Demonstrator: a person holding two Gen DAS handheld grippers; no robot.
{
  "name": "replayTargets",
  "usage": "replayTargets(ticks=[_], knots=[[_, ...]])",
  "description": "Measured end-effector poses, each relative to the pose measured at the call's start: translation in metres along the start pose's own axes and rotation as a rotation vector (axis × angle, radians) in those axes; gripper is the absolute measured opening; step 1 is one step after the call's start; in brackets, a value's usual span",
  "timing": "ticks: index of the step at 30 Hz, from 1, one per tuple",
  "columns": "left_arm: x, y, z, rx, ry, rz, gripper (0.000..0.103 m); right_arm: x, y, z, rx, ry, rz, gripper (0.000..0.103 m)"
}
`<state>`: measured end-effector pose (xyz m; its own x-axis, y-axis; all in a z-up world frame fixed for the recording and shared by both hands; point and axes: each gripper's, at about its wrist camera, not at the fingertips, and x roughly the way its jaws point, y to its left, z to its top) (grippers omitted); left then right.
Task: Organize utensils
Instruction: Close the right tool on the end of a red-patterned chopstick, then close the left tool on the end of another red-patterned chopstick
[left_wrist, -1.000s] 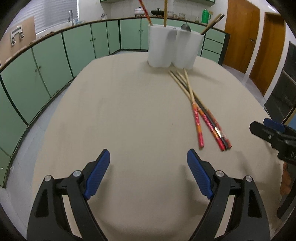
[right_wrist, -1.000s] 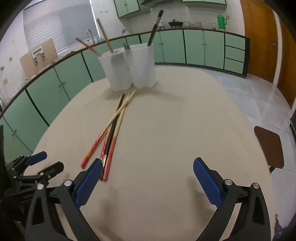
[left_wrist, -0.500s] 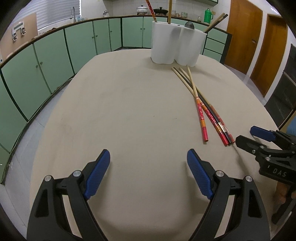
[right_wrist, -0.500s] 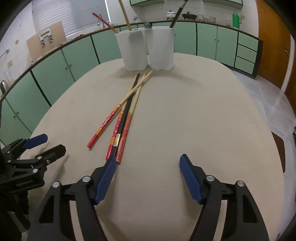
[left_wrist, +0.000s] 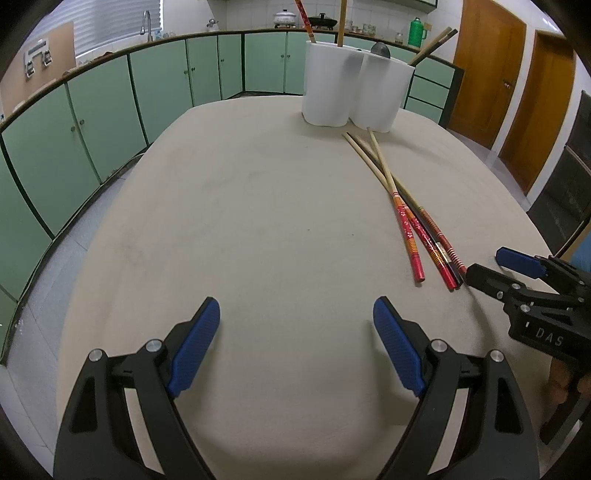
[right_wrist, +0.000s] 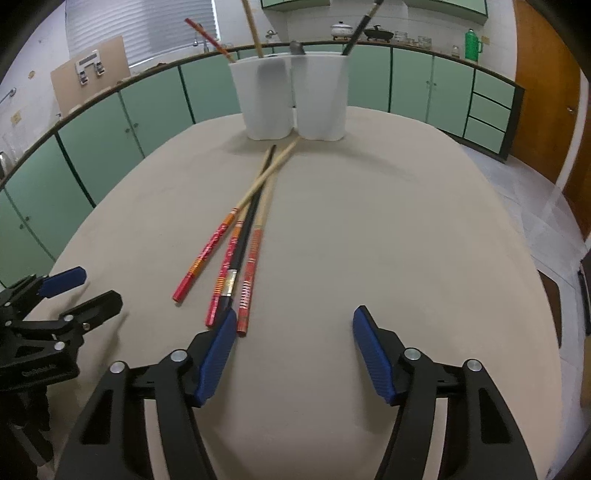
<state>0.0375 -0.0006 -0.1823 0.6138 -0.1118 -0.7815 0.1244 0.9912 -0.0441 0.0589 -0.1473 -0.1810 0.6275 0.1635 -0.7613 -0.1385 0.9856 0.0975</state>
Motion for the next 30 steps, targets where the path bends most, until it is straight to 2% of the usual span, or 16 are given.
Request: replayTargets(ticks=[5, 8, 11, 15, 25, 30], knots=[[0.0, -0.001, 0.0, 0.0, 0.001, 0.0, 0.083, -0.001, 0.006, -0.001, -0.027, 0.004, 0.005, 0.058], [-0.001, -0.001, 0.0, 0.0, -0.002, -0.001, 0.083, 0.002, 0.014, 0.0, -0.063, 0.008, 0.0, 0.049], [-0.001, -0.002, 0.001, 0.0, -0.003, -0.002, 0.083, 0.004, 0.018, 0.003, -0.076, 0.007, 0.009, 0.035], [-0.001, -0.004, 0.001, -0.004, -0.001, -0.006, 0.083, 0.005, 0.021, 0.004, -0.092, 0.004, 0.035, 0.006], [-0.001, -0.034, 0.011, 0.03, -0.021, -0.078, 0.083, 0.0, 0.011, -0.001, -0.042, 0.003, 0.066, 0.006], [0.012, -0.053, 0.017, 0.061, -0.014, -0.076, 0.08, -0.002, 0.004, -0.003, -0.026, 0.001, 0.058, 0.006]])
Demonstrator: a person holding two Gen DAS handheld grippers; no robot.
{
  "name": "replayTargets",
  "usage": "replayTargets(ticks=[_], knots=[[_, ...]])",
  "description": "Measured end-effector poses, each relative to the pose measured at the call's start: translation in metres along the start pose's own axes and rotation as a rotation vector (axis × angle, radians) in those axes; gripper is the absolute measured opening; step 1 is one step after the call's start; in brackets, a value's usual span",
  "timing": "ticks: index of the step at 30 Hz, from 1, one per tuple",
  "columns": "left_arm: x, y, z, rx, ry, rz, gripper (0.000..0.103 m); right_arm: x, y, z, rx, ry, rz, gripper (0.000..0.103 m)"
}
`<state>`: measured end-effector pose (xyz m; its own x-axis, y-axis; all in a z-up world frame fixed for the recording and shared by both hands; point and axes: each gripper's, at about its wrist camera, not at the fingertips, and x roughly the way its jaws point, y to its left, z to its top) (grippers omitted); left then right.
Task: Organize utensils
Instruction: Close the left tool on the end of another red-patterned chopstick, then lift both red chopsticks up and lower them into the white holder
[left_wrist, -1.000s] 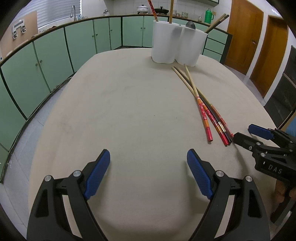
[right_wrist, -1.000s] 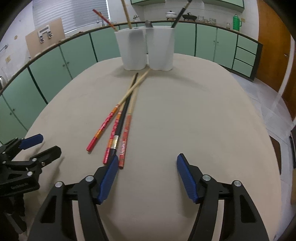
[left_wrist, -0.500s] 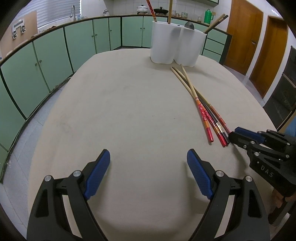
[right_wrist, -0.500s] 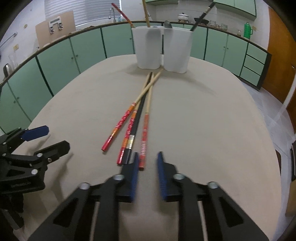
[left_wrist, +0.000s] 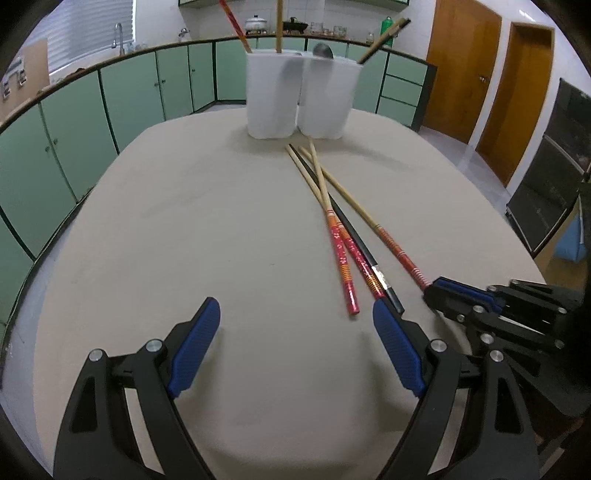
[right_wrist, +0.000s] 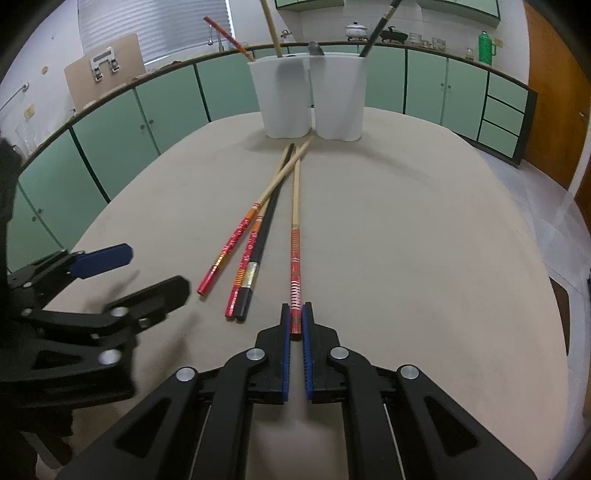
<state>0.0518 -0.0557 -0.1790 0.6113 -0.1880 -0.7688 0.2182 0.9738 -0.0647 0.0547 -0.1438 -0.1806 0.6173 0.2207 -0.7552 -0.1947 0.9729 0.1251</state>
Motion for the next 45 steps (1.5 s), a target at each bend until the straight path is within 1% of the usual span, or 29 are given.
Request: replayTargets(ticks=[4, 6, 8, 11, 12, 14, 15, 16, 17, 20, 27, 33, 38, 45], knots=[[0.014, -0.004, 0.001, -0.008, 0.034, -0.001, 0.073, -0.002, -0.009, -0.002, 0.02, 0.0, -0.009, 0.006], [0.016, -0.005, 0.002, -0.006, 0.032, 0.006, 0.072, -0.004, -0.015, -0.003, 0.031, 0.0, -0.013, 0.006], [0.017, -0.007, 0.004, -0.004, 0.031, 0.007, 0.067, -0.005, -0.018, -0.004, 0.039, -0.001, -0.011, 0.006], [0.018, -0.009, 0.005, 0.003, 0.031, 0.013, 0.049, -0.004, -0.019, -0.004, 0.042, -0.002, -0.009, 0.006], [0.018, -0.011, 0.005, 0.005, 0.03, 0.011, 0.045, -0.004, -0.019, -0.005, 0.041, -0.002, -0.009, 0.006], [0.019, -0.015, 0.006, 0.015, 0.029, 0.004, 0.027, -0.003, -0.02, -0.003, 0.045, -0.001, -0.006, 0.006], [0.018, -0.016, 0.005, 0.022, 0.029, 0.0, 0.022, -0.003, -0.021, -0.003, 0.047, -0.001, -0.004, 0.006], [0.018, -0.019, 0.005, 0.03, 0.028, -0.013, 0.011, -0.003, -0.021, -0.003, 0.049, -0.001, -0.001, 0.006], [0.018, -0.021, 0.005, 0.034, 0.027, -0.016, 0.006, -0.003, -0.021, -0.003, 0.05, -0.001, 0.0, 0.006], [0.02, -0.025, 0.004, 0.041, 0.027, -0.004, 0.005, -0.002, -0.021, -0.003, 0.05, -0.002, 0.0, 0.006], [0.017, -0.023, 0.002, 0.019, 0.026, -0.013, 0.005, -0.002, -0.022, -0.003, 0.055, -0.004, 0.004, 0.006], [0.004, -0.017, -0.001, -0.007, 0.015, -0.02, 0.005, -0.004, -0.023, -0.003, 0.061, -0.005, -0.005, 0.006], [-0.014, -0.007, 0.005, -0.022, -0.023, -0.013, 0.005, -0.012, -0.025, 0.0, 0.064, -0.023, -0.009, 0.006], [-0.047, 0.0, 0.023, -0.023, -0.101, -0.006, 0.005, -0.03, -0.028, 0.011, 0.059, -0.078, -0.018, 0.006]])
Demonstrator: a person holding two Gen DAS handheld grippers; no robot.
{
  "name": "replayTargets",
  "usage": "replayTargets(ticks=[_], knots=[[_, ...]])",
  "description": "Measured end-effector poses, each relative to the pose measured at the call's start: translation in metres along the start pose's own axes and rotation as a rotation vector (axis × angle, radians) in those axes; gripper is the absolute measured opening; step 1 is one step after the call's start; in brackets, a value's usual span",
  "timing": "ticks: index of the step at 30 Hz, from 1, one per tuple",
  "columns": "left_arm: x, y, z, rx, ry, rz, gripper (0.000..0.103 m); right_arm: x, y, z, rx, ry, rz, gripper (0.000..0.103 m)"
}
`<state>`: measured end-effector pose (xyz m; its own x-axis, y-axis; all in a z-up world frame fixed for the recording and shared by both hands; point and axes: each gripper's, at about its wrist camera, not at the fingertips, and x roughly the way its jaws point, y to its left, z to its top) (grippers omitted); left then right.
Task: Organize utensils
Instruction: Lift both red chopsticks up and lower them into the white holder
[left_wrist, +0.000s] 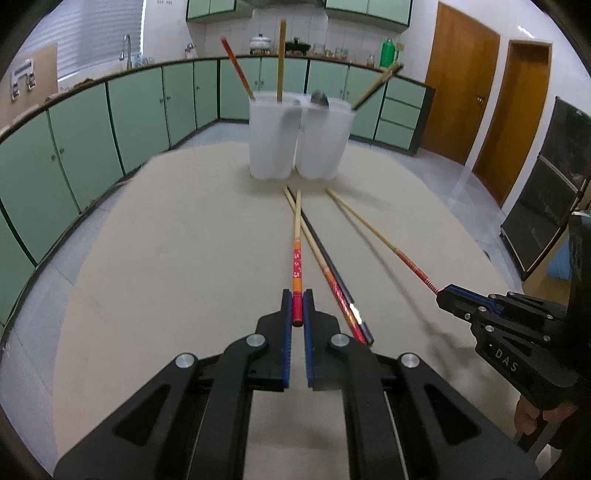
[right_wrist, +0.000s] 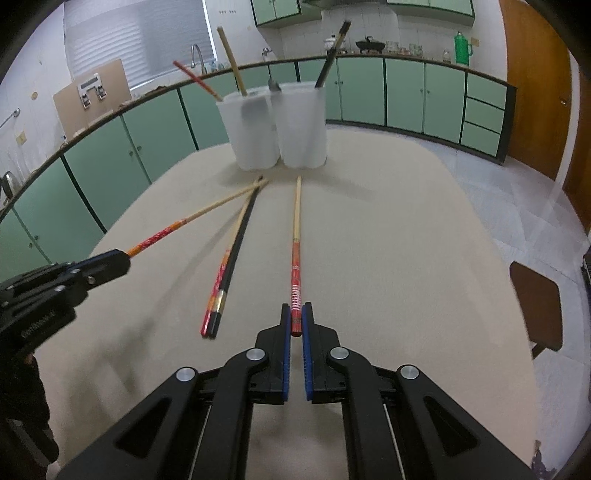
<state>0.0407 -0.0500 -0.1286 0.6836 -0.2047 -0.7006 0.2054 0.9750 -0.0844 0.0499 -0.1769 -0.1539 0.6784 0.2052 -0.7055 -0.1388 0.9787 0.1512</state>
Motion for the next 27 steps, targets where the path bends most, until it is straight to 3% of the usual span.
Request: replayTargets(ticks=[18, 27], knots=[[-0.068, -0.005, 0.057, 0.027, -0.207, -0.026, 0.005, -0.065, -0.001, 0.061, -0.01, -0.185, 0.06, 0.006], [-0.092, -0.009, 0.085, 0.056, -0.284, -0.043, 0.005, -0.096, 0.008, 0.102, -0.08, -0.252, 0.083, 0.006]])
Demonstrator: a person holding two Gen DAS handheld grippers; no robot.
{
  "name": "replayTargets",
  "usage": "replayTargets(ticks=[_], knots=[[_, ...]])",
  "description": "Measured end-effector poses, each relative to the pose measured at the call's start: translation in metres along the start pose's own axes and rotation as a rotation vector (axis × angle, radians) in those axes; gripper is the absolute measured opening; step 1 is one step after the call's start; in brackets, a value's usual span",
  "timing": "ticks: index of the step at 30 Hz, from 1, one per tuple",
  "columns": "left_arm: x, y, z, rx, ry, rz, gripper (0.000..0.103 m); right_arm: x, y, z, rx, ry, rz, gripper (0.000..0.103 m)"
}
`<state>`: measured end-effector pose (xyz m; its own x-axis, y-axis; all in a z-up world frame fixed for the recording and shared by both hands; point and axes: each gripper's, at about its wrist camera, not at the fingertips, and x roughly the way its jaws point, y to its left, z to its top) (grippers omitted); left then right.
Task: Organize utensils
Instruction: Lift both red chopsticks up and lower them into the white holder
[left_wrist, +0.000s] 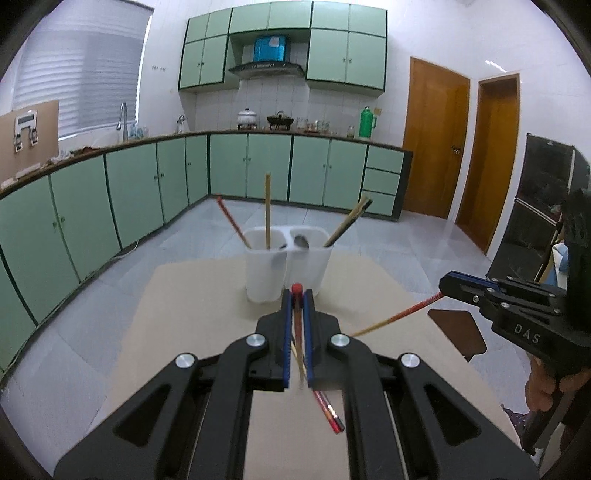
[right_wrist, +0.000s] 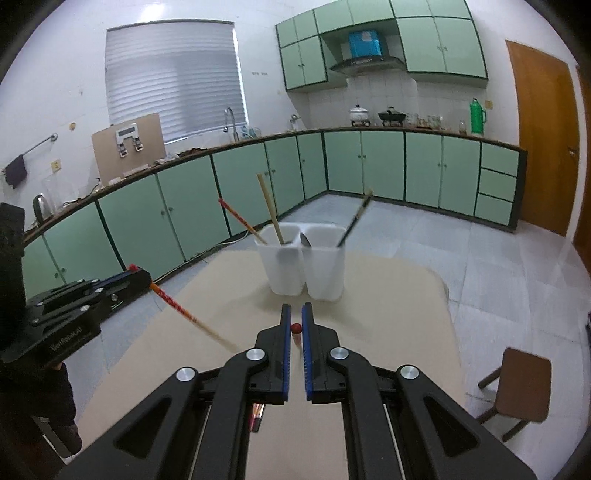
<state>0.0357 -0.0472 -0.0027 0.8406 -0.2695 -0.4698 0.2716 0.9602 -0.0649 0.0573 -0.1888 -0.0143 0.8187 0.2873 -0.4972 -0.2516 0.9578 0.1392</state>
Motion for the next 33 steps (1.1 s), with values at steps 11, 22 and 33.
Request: replayTargets(ticks=[11, 22, 33], knots=[[-0.017, -0.008, 0.022, 0.038, -0.059, -0.028, 0.005, -0.01, 0.005, 0.034, -0.027, 0.003, 0.06, 0.006], [-0.022, -0.015, 0.058, 0.083, -0.154, -0.03, 0.005, -0.026, 0.007, 0.084, -0.087, -0.068, 0.079, 0.006], [-0.001, -0.011, 0.128, 0.097, -0.29, 0.006, 0.005, -0.015, 0.005, 0.148, -0.124, -0.175, 0.04, 0.006]])
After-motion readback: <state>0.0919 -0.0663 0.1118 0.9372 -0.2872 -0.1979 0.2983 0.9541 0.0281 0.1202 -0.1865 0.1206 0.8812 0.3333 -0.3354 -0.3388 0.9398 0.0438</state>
